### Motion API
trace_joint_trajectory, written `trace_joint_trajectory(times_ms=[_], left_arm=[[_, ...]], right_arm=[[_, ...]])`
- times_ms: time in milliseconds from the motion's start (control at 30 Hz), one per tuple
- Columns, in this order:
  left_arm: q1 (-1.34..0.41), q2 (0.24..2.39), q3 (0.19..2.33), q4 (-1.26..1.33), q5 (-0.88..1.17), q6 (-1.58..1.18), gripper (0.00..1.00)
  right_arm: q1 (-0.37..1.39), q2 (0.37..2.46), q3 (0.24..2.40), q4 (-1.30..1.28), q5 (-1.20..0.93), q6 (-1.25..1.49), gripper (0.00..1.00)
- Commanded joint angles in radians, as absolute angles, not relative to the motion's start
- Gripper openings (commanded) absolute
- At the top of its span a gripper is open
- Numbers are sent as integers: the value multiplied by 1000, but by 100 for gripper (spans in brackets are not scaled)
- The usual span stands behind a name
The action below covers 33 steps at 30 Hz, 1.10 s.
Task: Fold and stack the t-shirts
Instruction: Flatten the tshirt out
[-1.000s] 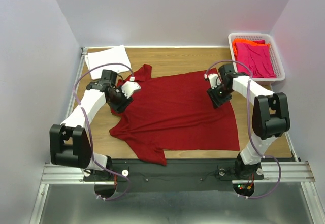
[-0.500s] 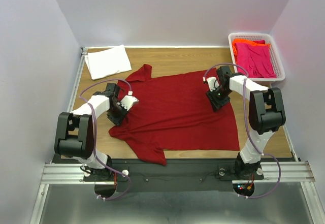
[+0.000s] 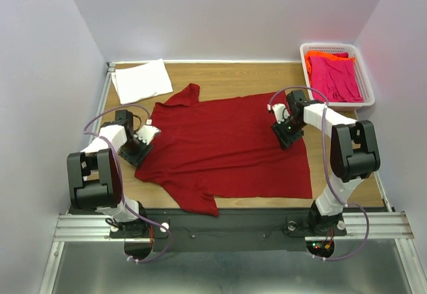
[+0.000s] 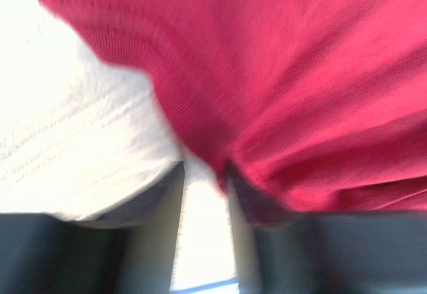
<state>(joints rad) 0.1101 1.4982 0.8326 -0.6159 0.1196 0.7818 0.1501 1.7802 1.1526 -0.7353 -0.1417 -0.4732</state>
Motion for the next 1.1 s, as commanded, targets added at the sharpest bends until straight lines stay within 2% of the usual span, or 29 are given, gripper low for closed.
trace_joint_trajectory(times_ms=[0,167,267,433,600,800,1067], left_arm=[[133,1453,951,-745,141,861,58],[132,1537,1242,-761,280,786,59],[118,1641,1356,-703,365,703,57],[68,1848,1558,-548,391,557,52],[-26,1962,1712,-485,394,512,59],[-152,2048,1753,-423,361,508,62],[-210,2160,1818,-400,330,522,63]], right_arm=[[144,1709,1175,-799,-196,-486,55],[144,1730,1348,-798,-253,-459,56],[144,1833,1440,-772,-262,-420,52],[143,2026,1624,-709,-232,-353,45],[144,2143,1739,-681,-212,-315,45],[138,2217,1703,-661,-107,-331,43],[68,2115,1497,-657,-95,-382,42]])
